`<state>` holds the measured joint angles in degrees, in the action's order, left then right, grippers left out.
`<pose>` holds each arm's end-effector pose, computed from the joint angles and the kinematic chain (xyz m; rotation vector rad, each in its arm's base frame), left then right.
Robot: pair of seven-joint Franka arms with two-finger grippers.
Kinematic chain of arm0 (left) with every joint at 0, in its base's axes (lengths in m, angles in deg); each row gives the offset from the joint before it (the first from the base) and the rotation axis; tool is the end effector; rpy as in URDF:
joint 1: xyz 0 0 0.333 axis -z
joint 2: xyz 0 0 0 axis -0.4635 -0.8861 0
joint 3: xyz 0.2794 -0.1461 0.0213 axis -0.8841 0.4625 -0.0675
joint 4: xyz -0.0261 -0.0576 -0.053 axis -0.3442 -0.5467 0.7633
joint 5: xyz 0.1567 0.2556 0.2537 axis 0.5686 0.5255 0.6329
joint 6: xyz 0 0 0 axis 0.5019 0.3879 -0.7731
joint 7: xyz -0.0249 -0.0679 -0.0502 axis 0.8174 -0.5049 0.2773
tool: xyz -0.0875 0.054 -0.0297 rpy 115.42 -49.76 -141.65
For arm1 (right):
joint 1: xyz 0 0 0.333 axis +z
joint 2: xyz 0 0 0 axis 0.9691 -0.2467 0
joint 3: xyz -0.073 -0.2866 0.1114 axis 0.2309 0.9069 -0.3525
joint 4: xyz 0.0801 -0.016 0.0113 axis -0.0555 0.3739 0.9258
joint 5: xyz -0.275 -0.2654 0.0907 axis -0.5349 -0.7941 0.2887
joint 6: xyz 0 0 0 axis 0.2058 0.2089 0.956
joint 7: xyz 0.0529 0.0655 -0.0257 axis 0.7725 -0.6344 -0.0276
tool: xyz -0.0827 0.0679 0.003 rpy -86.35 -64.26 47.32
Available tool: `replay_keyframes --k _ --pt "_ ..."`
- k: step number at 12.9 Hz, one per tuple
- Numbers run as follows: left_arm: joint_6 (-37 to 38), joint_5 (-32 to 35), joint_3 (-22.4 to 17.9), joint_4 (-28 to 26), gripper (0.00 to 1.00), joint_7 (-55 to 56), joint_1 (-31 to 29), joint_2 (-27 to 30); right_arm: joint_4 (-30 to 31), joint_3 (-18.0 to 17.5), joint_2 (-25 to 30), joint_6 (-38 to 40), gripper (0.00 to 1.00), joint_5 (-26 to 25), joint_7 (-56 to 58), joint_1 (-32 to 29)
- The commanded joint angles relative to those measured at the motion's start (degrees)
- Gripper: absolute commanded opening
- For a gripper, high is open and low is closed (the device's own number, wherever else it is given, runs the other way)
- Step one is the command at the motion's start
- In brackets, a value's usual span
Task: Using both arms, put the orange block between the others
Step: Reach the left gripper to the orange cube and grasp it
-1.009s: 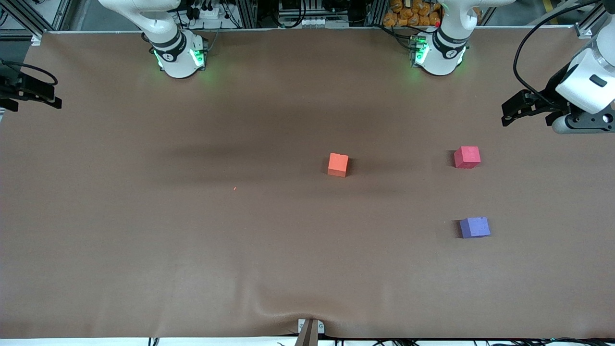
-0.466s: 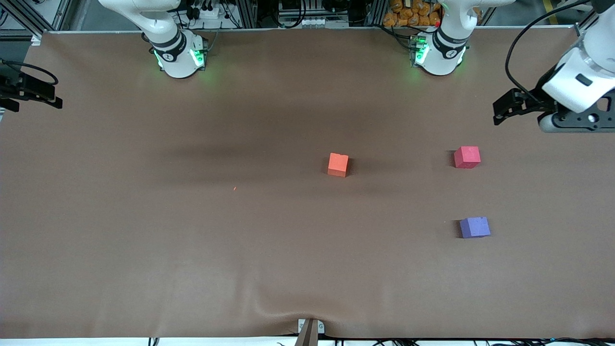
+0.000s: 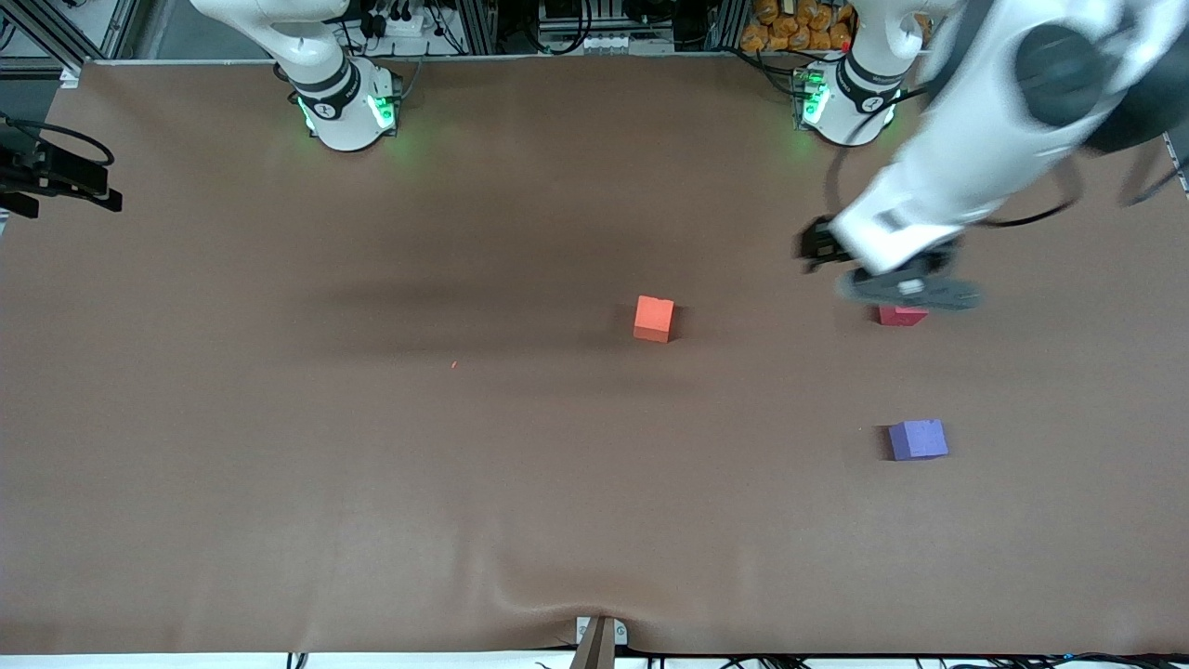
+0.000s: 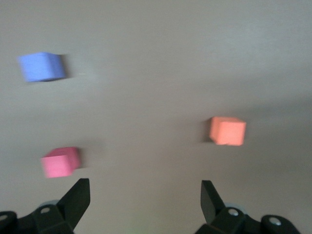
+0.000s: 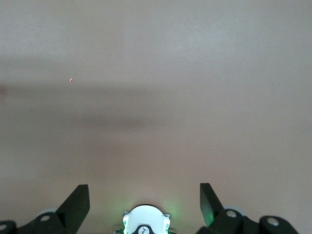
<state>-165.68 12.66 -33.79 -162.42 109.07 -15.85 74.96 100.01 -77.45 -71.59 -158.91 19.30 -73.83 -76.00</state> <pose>0.5495 -0.2758 0.5256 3.1017 -0.2063 -0.1121 0.5340 -0.0372 0.6528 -3.0910 -0.0891 0.2538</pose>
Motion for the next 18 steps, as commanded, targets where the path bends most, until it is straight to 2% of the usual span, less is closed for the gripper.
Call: replay_keyframes --k 1,3,4,7,12,18 --pt "-3.10 2.82 -0.12 3.53 1.00 8.77 7.72 -8.57 0.05 -0.11 0.21 -0.18 1.00 -0.03 0.46 0.11" --pt "-10.62 6.43 -0.21 3.54 1.00 17.71 14.05 -14.46 -0.04 -0.03 0.12 -0.26 1.00 -0.12 0.55 0.02" --pt "-14.23 7.57 -0.21 2.93 1.00 20.72 15.21 -17.19 -0.04 -0.11 0.12 -0.27 1.00 -0.12 0.46 -0.06" --pt "-16.90 10.75 -0.12 2.58 1.00 21.80 17.85 -23.26 -0.04 -0.11 0.12 -0.35 1.00 0.06 0.37 0.20" --pt "-21.82 10.75 -0.21 -1.38 1.00 23.74 18.82 -26.79 -0.04 -0.20 0.12 -0.35 1.00 0.06 0.37 0.63" --pt "-22.09 11.62 -0.21 -4.01 1.00 25.41 19.35 -27.94 -0.04 -0.11 0.12 -0.35 1.00 -0.12 0.37 0.99"
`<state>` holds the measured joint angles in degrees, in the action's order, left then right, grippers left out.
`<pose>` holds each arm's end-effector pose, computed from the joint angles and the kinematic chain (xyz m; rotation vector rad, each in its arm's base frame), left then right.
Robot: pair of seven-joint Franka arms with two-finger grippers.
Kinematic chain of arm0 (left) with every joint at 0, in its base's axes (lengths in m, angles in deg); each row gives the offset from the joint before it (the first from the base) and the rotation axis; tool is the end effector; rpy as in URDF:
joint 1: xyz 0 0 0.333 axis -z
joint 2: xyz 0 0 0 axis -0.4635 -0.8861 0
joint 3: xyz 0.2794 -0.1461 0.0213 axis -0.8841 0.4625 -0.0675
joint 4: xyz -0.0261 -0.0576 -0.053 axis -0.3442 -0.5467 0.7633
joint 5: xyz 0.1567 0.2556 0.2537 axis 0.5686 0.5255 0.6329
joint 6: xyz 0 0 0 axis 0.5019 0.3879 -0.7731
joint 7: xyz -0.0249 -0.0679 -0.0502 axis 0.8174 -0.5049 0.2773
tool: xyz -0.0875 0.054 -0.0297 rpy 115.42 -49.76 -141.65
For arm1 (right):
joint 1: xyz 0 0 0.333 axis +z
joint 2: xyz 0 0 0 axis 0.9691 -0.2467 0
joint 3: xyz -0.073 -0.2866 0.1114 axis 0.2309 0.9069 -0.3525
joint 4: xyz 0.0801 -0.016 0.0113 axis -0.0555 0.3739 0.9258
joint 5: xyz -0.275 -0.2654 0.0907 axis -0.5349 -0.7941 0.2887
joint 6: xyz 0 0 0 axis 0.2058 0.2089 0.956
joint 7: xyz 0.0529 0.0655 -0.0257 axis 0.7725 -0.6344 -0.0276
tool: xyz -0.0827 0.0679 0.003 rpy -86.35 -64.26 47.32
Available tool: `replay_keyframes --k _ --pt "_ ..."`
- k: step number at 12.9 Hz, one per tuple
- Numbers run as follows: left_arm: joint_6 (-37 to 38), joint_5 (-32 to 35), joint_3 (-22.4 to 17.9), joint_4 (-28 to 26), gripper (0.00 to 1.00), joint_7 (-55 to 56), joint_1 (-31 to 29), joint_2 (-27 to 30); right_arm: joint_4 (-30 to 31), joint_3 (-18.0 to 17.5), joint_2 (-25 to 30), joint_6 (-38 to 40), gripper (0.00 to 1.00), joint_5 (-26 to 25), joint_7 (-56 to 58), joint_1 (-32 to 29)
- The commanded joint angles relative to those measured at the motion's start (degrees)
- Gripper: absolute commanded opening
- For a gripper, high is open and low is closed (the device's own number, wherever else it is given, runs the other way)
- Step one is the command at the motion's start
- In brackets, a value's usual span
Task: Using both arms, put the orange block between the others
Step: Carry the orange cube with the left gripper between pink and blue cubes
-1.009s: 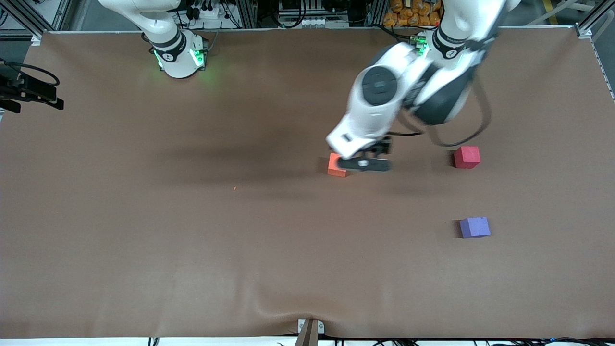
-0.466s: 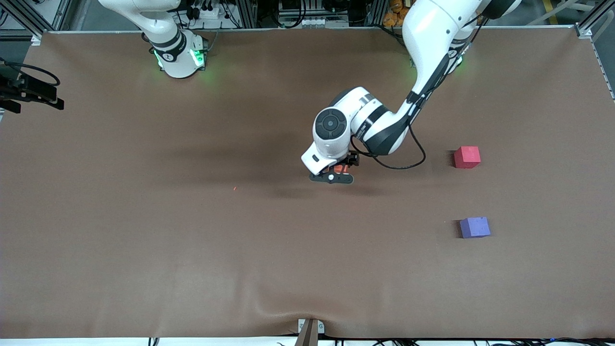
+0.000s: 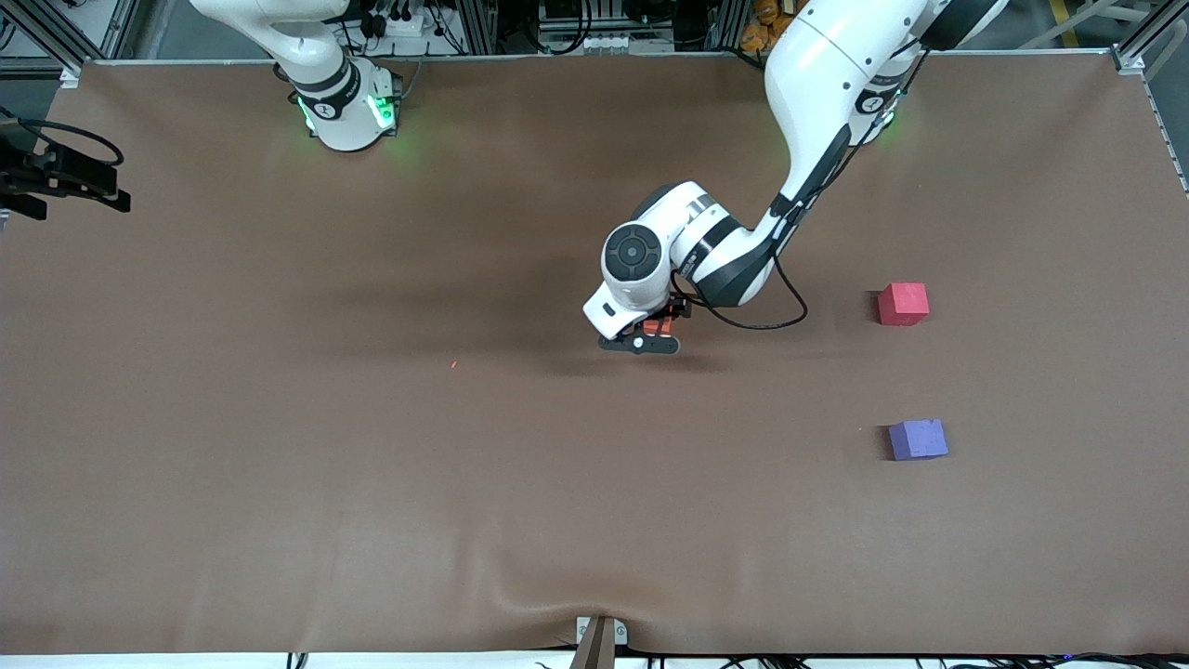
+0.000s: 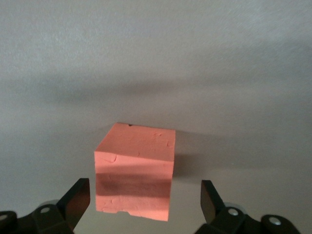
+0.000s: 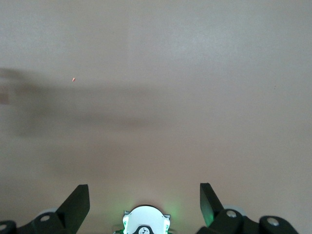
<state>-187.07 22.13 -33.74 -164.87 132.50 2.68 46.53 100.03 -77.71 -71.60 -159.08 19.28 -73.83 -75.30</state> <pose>0.4824 -0.4650 0.2179 -3.0244 0.1532 0.2651 0.5350 -0.0284 0.6528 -3.0922 -0.1149 0.2507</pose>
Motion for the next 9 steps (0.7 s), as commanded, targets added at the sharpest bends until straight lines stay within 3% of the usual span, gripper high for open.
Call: replay_keyframes --k 1,5,6,9 --pt "-0.70 2.76 -0.27 -1.92 1.00 1.98 0.65 0.49 -0.06 0.15 0.13 -0.10 1.00 -0.10 0.37 0.28" --pt "-1.66 3.82 -0.27 -2.10 0.97 1.98 0.73 -0.04 -0.14 0.15 0.13 -0.10 1.00 -0.10 0.37 0.28" --pt "-2.36 4.17 -0.35 -2.10 0.86 1.98 0.65 -0.21 -0.06 0.15 0.13 -0.19 1.00 -0.10 0.37 0.37" --pt "-5.34 4.62 -0.70 -1.58 0.71 1.98 0.38 -1.18 -0.06 0.15 0.13 -0.19 1.00 -0.10 0.37 0.28"
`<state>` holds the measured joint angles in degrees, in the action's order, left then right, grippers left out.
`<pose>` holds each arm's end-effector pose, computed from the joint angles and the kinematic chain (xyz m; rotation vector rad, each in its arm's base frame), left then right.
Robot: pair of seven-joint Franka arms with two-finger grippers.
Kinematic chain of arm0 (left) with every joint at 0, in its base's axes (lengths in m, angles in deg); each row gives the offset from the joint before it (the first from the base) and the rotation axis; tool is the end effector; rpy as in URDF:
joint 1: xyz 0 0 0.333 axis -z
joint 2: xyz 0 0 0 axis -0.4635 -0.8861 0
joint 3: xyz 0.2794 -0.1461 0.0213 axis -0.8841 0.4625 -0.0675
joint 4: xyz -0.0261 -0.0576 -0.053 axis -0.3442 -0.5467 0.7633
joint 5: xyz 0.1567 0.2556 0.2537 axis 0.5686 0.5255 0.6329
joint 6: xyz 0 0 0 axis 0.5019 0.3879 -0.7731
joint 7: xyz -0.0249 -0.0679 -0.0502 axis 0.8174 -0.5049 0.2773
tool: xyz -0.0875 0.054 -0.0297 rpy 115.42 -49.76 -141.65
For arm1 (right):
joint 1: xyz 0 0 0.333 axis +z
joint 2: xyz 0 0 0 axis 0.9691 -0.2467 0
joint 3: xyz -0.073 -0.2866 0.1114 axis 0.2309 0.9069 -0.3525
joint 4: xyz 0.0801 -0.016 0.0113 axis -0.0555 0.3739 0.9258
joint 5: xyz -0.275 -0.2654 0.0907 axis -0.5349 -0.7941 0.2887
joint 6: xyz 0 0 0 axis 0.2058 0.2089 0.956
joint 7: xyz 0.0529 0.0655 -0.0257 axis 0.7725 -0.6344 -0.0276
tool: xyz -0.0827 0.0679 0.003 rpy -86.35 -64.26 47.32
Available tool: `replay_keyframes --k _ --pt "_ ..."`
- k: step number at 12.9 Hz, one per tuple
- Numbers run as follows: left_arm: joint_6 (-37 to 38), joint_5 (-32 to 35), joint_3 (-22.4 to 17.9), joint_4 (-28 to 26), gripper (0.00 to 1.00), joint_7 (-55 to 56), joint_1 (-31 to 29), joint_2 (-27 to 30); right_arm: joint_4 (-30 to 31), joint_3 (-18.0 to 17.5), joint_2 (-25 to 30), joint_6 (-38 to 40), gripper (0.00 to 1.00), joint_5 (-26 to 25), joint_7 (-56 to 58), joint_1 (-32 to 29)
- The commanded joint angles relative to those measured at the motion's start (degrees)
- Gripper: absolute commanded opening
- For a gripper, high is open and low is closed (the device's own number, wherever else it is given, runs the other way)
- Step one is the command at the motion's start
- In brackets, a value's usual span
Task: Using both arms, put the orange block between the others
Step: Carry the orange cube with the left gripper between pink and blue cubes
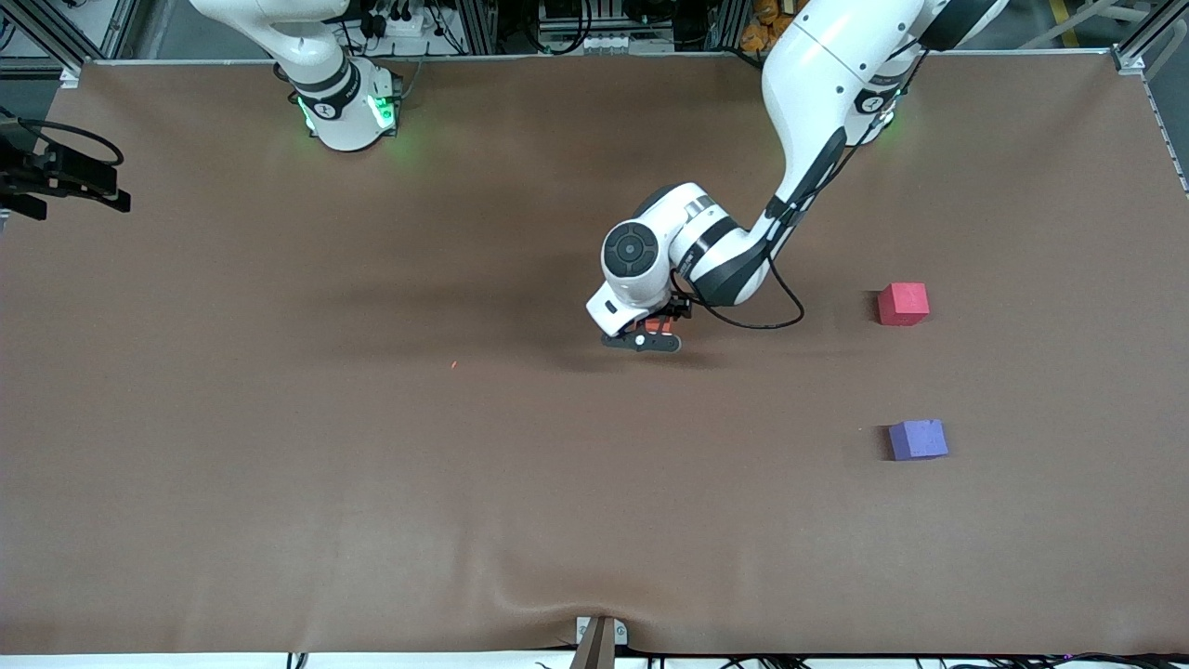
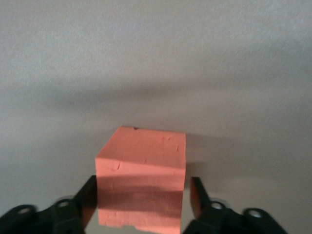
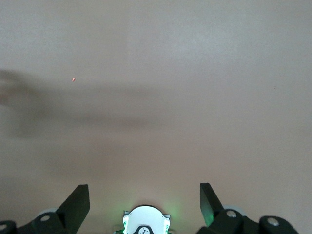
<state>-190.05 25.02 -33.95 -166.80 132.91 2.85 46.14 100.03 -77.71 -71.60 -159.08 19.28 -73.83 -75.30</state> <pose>0.4782 -0.4621 0.2030 -3.0095 0.1937 0.2095 0.5350 -0.0284 0.6528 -3.0922 -0.1149 0.2507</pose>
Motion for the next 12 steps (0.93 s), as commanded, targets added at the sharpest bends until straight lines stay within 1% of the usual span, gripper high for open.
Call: replay_keyframes --k 1,2,3,4,5,8,10,12 --pt "-3.07 1.72 -0.66 0.36 0.57 1.39 -0.05 -1.05 -0.06 0.15 0.13 -0.19 1.00 -0.10 0.37 0.28" --pt "-3.17 1.98 -0.75 0.36 0.36 1.39 -0.31 -0.88 -0.06 0.15 0.13 -0.19 1.00 -0.10 0.37 0.28" --pt "-3.17 2.07 -0.75 0.36 0.19 1.21 -1.62 -0.53 -0.06 0.15 0.13 -0.19 1.00 -0.10 0.46 0.28" --pt "-3.08 2.16 -0.66 0.01 0.04 1.04 -3.20 0.78 -0.14 0.15 0.13 -0.19 1.00 -0.10 0.37 0.28" --pt "-2.56 2.07 -0.58 -0.34 0.00 0.69 -5.04 2.96 -0.15 0.15 0.13 -0.19 1.00 -0.10 0.37 0.28" --pt "-0.28 1.90 0.04 -4.20 0.00 -0.54 -11.55 9.91 -0.06 0.15 0.13 -0.19 1.00 -0.10 0.46 0.28" --pt "1.48 1.11 0.13 -7.88 0.00 -6.23 -16.81 14.48 -0.06 0.15 0.13 -0.19 1.00 -0.02 0.37 0.37" --pt "1.49 1.02 0.13 -11.93 0.00 -12.73 -22.70 18.09 -0.15 0.15 0.13 -0.19 1.00 -0.01 0.37 0.46"
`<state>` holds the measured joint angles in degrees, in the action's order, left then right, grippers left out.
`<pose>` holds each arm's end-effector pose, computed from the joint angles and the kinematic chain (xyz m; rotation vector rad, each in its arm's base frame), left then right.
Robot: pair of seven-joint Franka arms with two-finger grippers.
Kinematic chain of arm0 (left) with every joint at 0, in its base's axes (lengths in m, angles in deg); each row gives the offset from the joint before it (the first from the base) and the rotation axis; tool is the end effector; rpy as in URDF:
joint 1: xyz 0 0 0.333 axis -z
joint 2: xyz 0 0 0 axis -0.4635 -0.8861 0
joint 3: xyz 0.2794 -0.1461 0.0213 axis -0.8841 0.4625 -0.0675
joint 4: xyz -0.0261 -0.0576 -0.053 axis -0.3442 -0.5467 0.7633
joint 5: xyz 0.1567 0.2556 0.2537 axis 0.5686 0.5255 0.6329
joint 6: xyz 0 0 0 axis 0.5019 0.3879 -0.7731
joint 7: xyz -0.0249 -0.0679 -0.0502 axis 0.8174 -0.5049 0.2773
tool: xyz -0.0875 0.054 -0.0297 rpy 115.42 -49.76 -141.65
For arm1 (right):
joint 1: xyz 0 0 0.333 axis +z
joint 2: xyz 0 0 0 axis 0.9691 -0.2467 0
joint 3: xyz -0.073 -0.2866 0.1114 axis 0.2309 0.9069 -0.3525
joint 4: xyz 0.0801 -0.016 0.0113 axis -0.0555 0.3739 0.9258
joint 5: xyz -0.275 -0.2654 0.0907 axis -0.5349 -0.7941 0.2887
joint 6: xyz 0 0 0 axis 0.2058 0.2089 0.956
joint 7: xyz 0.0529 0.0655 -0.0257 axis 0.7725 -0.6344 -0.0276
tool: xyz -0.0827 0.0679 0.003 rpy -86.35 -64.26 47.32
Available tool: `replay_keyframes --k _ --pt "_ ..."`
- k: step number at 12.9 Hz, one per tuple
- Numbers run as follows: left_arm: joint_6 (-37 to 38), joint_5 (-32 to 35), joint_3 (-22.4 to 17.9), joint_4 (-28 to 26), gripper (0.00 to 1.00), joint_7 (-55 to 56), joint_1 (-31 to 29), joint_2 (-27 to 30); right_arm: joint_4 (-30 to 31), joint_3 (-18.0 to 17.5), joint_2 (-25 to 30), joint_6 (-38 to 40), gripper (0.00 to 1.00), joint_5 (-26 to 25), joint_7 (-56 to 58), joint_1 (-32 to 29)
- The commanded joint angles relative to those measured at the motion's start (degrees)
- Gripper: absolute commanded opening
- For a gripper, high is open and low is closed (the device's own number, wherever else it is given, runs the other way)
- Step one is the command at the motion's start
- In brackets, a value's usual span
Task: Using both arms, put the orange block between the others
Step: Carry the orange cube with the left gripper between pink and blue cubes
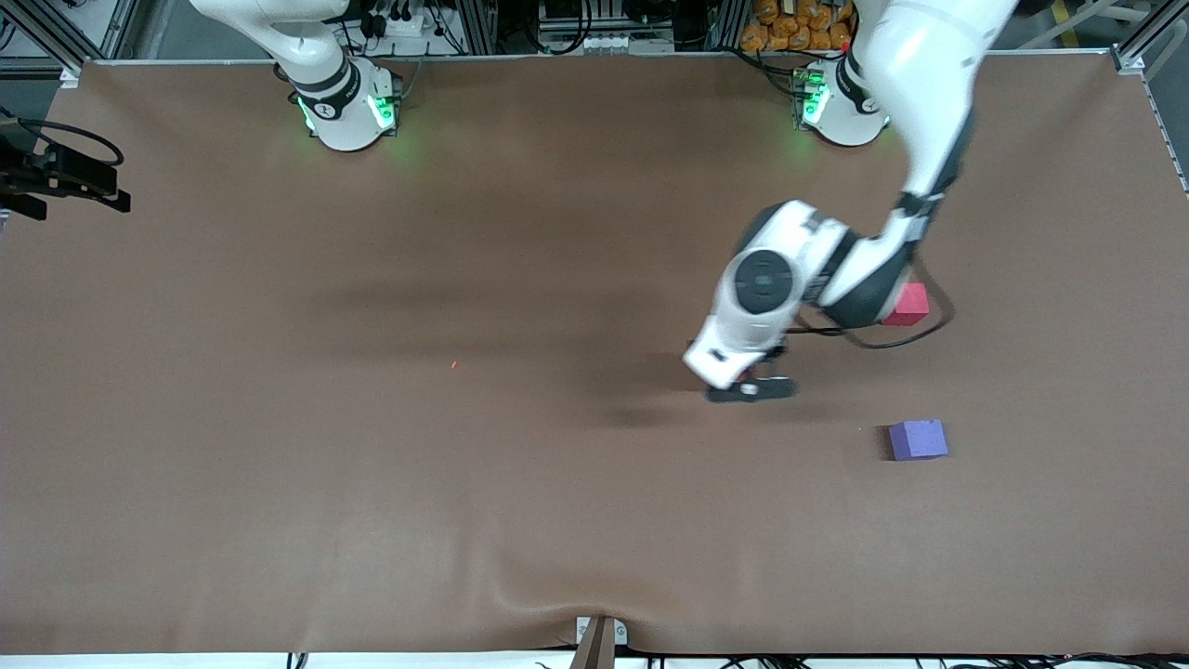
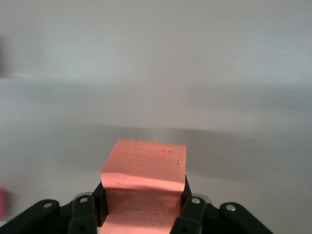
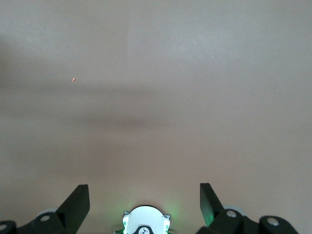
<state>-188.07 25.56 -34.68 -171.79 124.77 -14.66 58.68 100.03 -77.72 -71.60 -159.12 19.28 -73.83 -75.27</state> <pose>0.5863 -0.2847 0.3039 -3.0359 -0.0511 0.0731 0.5351 -0.0280 0.6528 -3.0923 -0.1160 0.2497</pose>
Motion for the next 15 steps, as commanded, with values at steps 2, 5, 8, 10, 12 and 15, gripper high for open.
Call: replay_keyframes --k 2,5,8,10,12,15 --pt "-0.49 0.48 0.94 -9.84 0.00 -10.66 -11.34 6.88 -0.14 0.16 0.13 -0.15 1.00 0.07 0.37 0.43" --pt "-1.97 0.57 1.12 -13.18 0.00 -23.91 -21.80 7.76 -0.14 0.07 -0.04 -0.15 1.00 0.07 0.37 0.35" --pt "-8.54 0.57 1.56 -17.05 0.00 -29.66 -27.62 7.59 -0.14 0.16 -0.05 -0.15 1.00 -0.02 0.37 0.43" --pt "-13.38 0.57 1.56 -19.08 0.00 -32.64 -30.08 6.37 -0.14 0.16 -0.13 -0.23 1.00 -0.10 0.55 -0.26" --pt "-14.81 0.57 1.56 -18.91 0.00 -32.92 -30.53 4.79 -0.05 0.16 -0.13 -0.50 1.00 -0.19 0.55 -0.53" --pt "-15.34 0.66 1.56 -18.12 0.00 -32.92 -30.01 3.29 -0.05 0.25 -0.48 -0.50 1.00 -0.19 0.46 -0.53"
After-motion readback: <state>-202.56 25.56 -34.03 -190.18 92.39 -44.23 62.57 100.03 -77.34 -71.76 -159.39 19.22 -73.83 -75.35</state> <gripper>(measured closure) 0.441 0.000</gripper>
